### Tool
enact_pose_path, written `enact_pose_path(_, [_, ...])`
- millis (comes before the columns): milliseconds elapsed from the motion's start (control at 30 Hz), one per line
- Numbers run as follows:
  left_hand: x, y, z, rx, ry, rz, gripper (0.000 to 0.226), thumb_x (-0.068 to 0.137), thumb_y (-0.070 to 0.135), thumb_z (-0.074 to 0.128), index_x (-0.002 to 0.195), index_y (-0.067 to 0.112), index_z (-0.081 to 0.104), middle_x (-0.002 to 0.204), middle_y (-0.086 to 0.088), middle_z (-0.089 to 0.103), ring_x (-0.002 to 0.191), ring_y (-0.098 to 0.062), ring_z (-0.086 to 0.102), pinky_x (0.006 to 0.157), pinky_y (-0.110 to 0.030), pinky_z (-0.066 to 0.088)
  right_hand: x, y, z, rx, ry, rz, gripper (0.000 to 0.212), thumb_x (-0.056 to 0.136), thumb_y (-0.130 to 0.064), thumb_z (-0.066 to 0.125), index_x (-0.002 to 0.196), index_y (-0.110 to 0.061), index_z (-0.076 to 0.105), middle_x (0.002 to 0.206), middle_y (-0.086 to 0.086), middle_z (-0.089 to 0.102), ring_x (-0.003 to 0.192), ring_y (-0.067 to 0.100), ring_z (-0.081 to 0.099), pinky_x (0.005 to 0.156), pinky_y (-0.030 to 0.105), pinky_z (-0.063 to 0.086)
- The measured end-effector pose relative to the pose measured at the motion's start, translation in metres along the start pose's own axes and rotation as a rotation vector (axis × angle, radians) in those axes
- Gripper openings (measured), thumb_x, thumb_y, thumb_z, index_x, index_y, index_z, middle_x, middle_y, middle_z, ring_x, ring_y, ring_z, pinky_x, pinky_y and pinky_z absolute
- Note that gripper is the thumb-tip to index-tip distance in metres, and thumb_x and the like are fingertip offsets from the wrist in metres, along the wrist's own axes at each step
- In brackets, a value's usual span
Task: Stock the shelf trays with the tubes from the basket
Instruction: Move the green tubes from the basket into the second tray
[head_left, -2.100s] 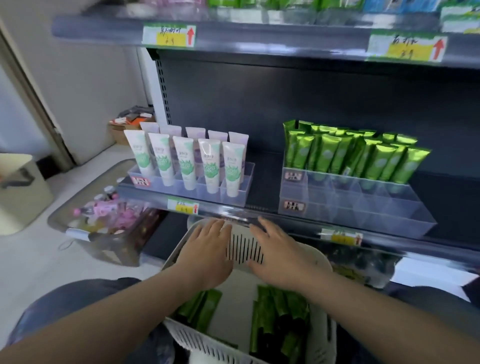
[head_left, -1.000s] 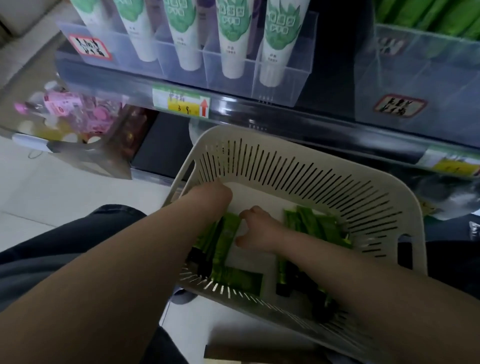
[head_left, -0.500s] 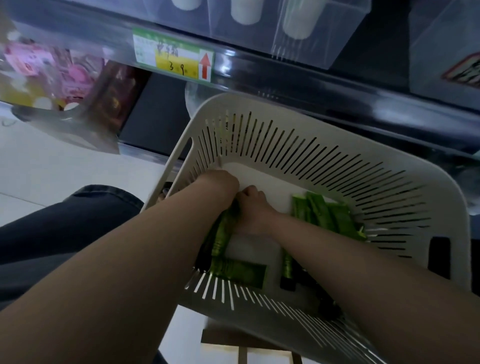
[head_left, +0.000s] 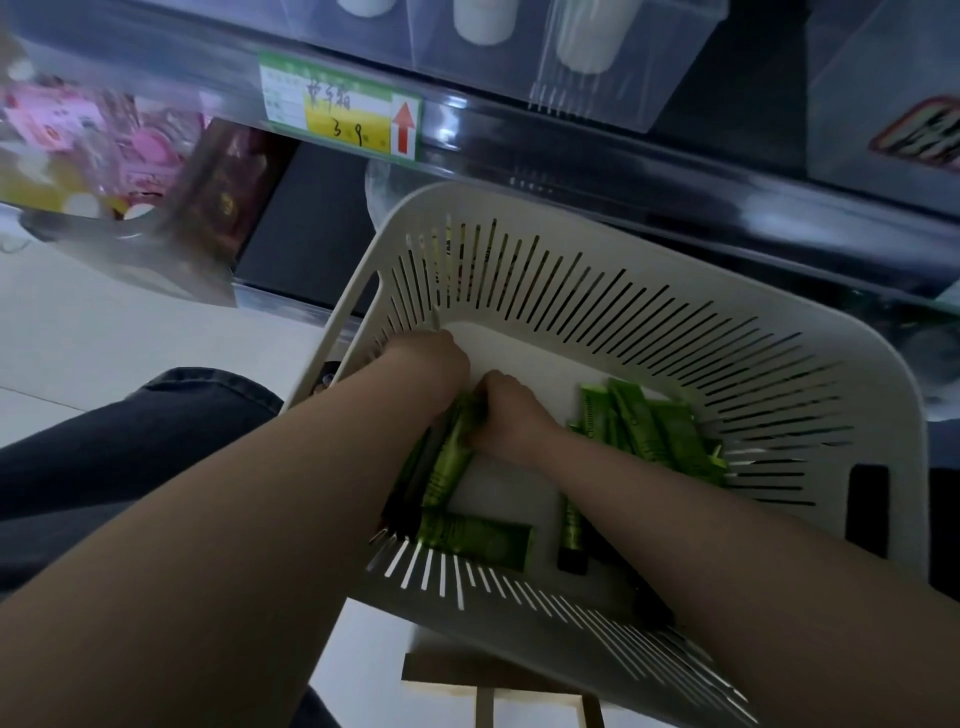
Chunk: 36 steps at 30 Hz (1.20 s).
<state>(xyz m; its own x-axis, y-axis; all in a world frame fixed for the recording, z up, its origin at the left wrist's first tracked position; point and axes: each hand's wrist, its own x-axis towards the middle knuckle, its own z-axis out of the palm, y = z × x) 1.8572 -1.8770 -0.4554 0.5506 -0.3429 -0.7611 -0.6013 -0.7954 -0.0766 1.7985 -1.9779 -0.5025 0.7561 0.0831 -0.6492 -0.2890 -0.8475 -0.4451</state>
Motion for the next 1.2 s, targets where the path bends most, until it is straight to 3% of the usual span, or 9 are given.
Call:
enact_pose_path(100, [-0.003, 0.001, -0.002, -0.008, 0.028, 0.019, 0.046, 0.085, 0.015, 0.066, 0.126, 0.003, 0.051, 0.129, -0.015, 0.046, 0.115, -0.031, 0.051, 0.097, -0.043, 0.047, -0.004, 0.001, -0.007, 0.07, -0.001, 0.012, 0.049, 0.079, -0.019, 0.071, 0.117, -0.006, 0.045, 0.12, 0.012, 0.05, 0.099, 0.021, 0.047, 0.071, 0.028, 0.034])
enact_pose_path(333, [-0.014, 0.0, -0.003, -0.102, 0.025, 0.037, 0.044, 0.085, 0.017, 0.065, 0.125, 0.006, 0.05, 0.123, -0.011, 0.055, 0.113, -0.027, 0.054, 0.094, -0.036, 0.046, -0.02, 0.001, -0.022, 0.174, -0.005, 0.021, 0.038, 0.078, -0.018, 0.074, 0.111, -0.006, 0.061, 0.115, 0.011, 0.06, 0.106, 0.024, 0.056, 0.074, 0.024, 0.04])
enact_pose_path(600, [-0.046, -0.001, -0.011, -0.293, 0.089, 0.059, 0.03, 0.085, 0.015, 0.063, 0.114, 0.009, 0.061, 0.113, -0.008, 0.062, 0.102, -0.024, 0.059, 0.089, -0.032, 0.05, -0.049, -0.006, -0.033, 0.28, 0.005, 0.006, 0.027, 0.076, -0.011, 0.074, 0.102, -0.005, 0.068, 0.098, 0.011, 0.063, 0.099, 0.028, 0.061, 0.088, 0.04, 0.053])
enact_pose_path(833, [-0.075, 0.004, -0.005, -0.377, 0.21, 0.043, 0.026, 0.079, 0.018, 0.072, 0.104, 0.014, 0.066, 0.098, -0.002, 0.059, 0.086, -0.016, 0.05, 0.076, -0.025, 0.041, -0.082, -0.012, -0.058, 0.242, 0.079, -0.082, 0.022, 0.079, -0.01, 0.072, 0.101, -0.008, 0.07, 0.097, 0.002, 0.061, 0.089, 0.013, 0.054, 0.075, 0.024, 0.044])
enact_pose_path(933, [-0.089, 0.01, -0.01, -0.424, 0.284, 0.047, 0.018, 0.081, 0.016, 0.068, 0.099, 0.017, 0.066, 0.092, 0.001, 0.059, 0.089, -0.017, 0.056, 0.076, -0.026, 0.043, -0.098, -0.01, -0.075, 0.204, 0.102, -0.091, 0.026, 0.078, -0.013, 0.073, 0.104, -0.012, 0.069, 0.104, 0.003, 0.064, 0.092, 0.013, 0.055, 0.075, 0.024, 0.042])
enact_pose_path(1200, [-0.126, 0.029, -0.04, -0.485, 0.442, 0.016, 0.02, 0.083, 0.014, 0.064, 0.102, 0.018, 0.069, 0.099, -0.003, 0.066, 0.094, -0.019, 0.06, 0.078, -0.028, 0.047, -0.142, 0.001, -0.113, 0.199, 0.221, -0.115, 0.014, 0.077, -0.013, 0.073, 0.088, -0.019, 0.068, 0.082, -0.009, 0.059, 0.084, 0.01, 0.057, 0.073, 0.026, 0.044])
